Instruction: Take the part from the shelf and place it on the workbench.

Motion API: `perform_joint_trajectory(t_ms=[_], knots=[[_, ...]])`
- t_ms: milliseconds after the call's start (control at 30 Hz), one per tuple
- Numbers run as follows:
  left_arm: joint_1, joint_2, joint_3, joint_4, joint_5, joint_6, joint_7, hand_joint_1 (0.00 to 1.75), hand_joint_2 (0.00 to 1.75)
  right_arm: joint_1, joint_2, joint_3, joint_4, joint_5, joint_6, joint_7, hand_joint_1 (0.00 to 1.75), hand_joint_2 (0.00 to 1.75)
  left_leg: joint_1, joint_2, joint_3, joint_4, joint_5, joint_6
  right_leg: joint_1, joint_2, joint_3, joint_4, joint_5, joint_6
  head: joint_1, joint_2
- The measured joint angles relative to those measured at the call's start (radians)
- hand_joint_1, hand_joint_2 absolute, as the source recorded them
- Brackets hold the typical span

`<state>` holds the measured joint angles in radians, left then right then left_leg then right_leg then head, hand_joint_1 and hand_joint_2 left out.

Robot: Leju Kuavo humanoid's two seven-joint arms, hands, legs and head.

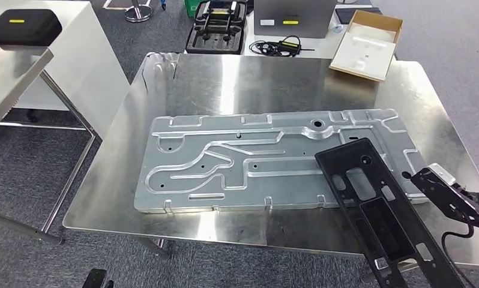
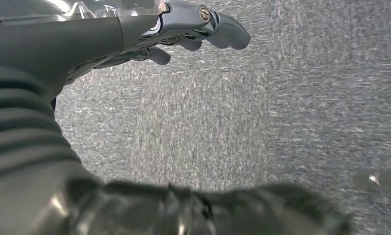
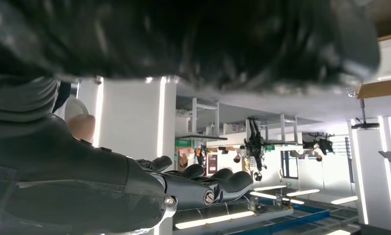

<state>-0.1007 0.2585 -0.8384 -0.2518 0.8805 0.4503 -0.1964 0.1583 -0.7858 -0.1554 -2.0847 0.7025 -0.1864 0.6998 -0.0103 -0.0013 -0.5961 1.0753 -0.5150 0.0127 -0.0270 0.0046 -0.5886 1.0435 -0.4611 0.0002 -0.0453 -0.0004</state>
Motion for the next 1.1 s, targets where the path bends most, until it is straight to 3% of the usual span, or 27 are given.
perform_joint_trajectory(t_ms=[100,133,167,200,267,333,433,500,600,633,667,700,767,833,967,1033,1100], knots=[[0.001,0.0,0.003,0.0,0.0,0.001,0.0,0.0,0.0,0.0,0.0,-0.001,0.001,-0.002,-0.002,0.0,0.0,0.0,0.007,0.0,-0.083,0.176,-0.086,-0.014,-0.001,-0.001,-0.002,0.0,0.001,-0.006,-0.002,0.0],[0.002,-0.001,0.003,0.0,0.0,0.001,0.0,0.0,0.0,0.0,0.001,-0.001,0.001,-0.003,-0.002,0.0,0.0,0.0,0.009,0.0,-0.102,0.213,-0.093,-0.016,0.0,-0.001,-0.003,0.0,0.0,-0.006,-0.002,0.0],[0.003,-0.001,0.003,0.0,0.001,0.001,0.001,0.0,0.0,0.0,0.002,-0.001,0.002,-0.004,-0.003,0.0,0.0,0.0,0.009,0.0,-0.105,0.215,-0.081,-0.016,0.0,0.0,-0.002,0.0,0.0,-0.006,-0.002,0.0],[0.003,-0.002,0.003,0.0,0.001,0.002,0.001,0.0,0.0,0.0,0.004,-0.001,0.002,-0.005,-0.005,0.0,0.0,0.0,0.01,0.0,-0.089,0.179,-0.052,-0.013,0.0,0.0,-0.001,0.0,0.0,-0.006,-0.002,0.0],[0.001,-0.001,0.004,0.0,0.004,0.005,0.001,0.0,0.0,0.0,0.006,-0.001,0.002,-0.008,-0.008,0.0,0.0,0.0,0.008,0.0,-0.023,0.042,0.014,-0.004,0.001,0.001,0.002,0.0,-0.001,-0.004,-0.002,0.0],[-0.001,-0.001,0.005,0.0,0.009,0.013,0.002,0.0,0.0,-0.002,0.007,-0.001,0.002,-0.015,-0.011,0.0,0.0,0.0,0.003,0.0,0.017,-0.046,0.041,0.005,0.002,0.001,0.001,-0.001,0.0,0.003,-0.002,0.0],[-0.001,-0.001,0.009,0.0,0.018,0.031,0.012,0.0,0.0,-0.008,0.008,-0.001,-0.001,-0.036,-0.019,-0.001,0.0,0.0,0.0,0.001,0.021,-0.062,0.046,0.017,0.0,0.001,-0.001,-0.004,0.003,0.02,-0.001,0.0],[-0.001,-0.002,0.011,0.0,0.023,0.043,0.023,0.0,0.0,-0.021,0.009,-0.001,-0.006,-0.057,-0.027,-0.002,0.0,0.0,0.004,0.004,0.027,-0.077,0.058,0.03,0.0,0.0,-0.014,0.028,-0.024,0.027,0.0,0.0],[-0.002,-0.004,0.013,0.0,0.03,0.053,0.034,0.0,0.0,-0.039,0.011,0.001,-0.012,-0.082,-0.04,-0.003,0.0,0.0,0.003,0.006,0.025,-0.081,0.064,0.038,0.001,-0.001,-0.086,0.197,-0.115,0.03,0.002,0.0],[-0.002,-0.005,0.013,0.0,0.032,0.054,0.036,0.0,0.0,-0.04,0.011,0.003,-0.012,-0.085,-0.042,-0.003,0.0,0.0,0.002,0.005,0.022,-0.079,0.064,0.038,0.001,-0.001,-0.107,0.247,-0.132,0.032,0.002,0.0],[-0.001,-0.006,0.014,0.0,0.034,0.055,0.037,0.0,0.0,-0.041,0.012,0.005,-0.013,-0.086,-0.042,-0.003,0.0,0.0,0.002,0.005,0.019,-0.076,0.064,0.039,0.0,-0.001,-0.114,0.266,-0.132,0.033,0.002,0.0],[-0.001,-0.008,0.015,0.0,0.035,0.056,0.038,0.0,0.0,-0.043,0.012,0.008,-0.016,-0.086,-0.042,-0.003,0.0,0.0,0.002,0.004,0.016,-0.071,0.063,0.038,0.0,-0.001,-0.103,0.248,-0.112,0.035,0.002,0.0],[-0.001,-0.01,0.019,0.0,0.038,0.057,0.038,0.0,0.0,-0.054,0.014,0.012,-0.023,-0.083,-0.041,-0.003,0.0,0.0,0.002,0.002,0.009,-0.057,0.059,0.032,-0.003,-0.001,-0.04,0.129,-0.055,0.036,0.002,0.0],[-0.002,-0.011,0.025,0.0,0.04,0.061,0.039,0.0,0.0,-0.068,0.016,0.016,-0.033,-0.08,-0.038,-0.003,0.0,0.0,-0.002,0.0,-0.002,-0.039,0.054,0.023,-0.003,0.0,0.003,0.038,-0.029,0.031,0.002,0.0],[-0.002,-0.011,0.029,0.0,0.041,0.071,0.045,0.0,0.0,-0.095,0.018,0.032,-0.061,-0.071,-0.023,-0.004,0.0,0.0,-0.005,-0.003,-0.018,-0.023,0.05,0.007,-0.004,0.001,-0.002,0.026,-0.02,0.008,-0.002,0.0],[-0.002,-0.012,0.03,0.0,0.04,0.076,0.052,0.0,0.0,-0.116,0.019,0.048,-0.082,-0.059,-0.008,-0.005,0.0,0.0,-0.001,-0.003,-0.043,0.033,0.005,-0.005,-0.005,-0.001,-0.008,0.024,-0.013,-0.004,-0.004,0.0],[-0.003,-0.013,0.03,0.0,0.039,0.08,0.058,0.0,0.0,-0.13,0.02,0.063,-0.101,-0.048,0.005,-0.006,0.0,0.0,0.004,-0.003,-0.088,0.147,-0.066,-0.014,-0.002,-0.002,-0.017,0.024,-0.007,-0.011,-0.005,0.0]])
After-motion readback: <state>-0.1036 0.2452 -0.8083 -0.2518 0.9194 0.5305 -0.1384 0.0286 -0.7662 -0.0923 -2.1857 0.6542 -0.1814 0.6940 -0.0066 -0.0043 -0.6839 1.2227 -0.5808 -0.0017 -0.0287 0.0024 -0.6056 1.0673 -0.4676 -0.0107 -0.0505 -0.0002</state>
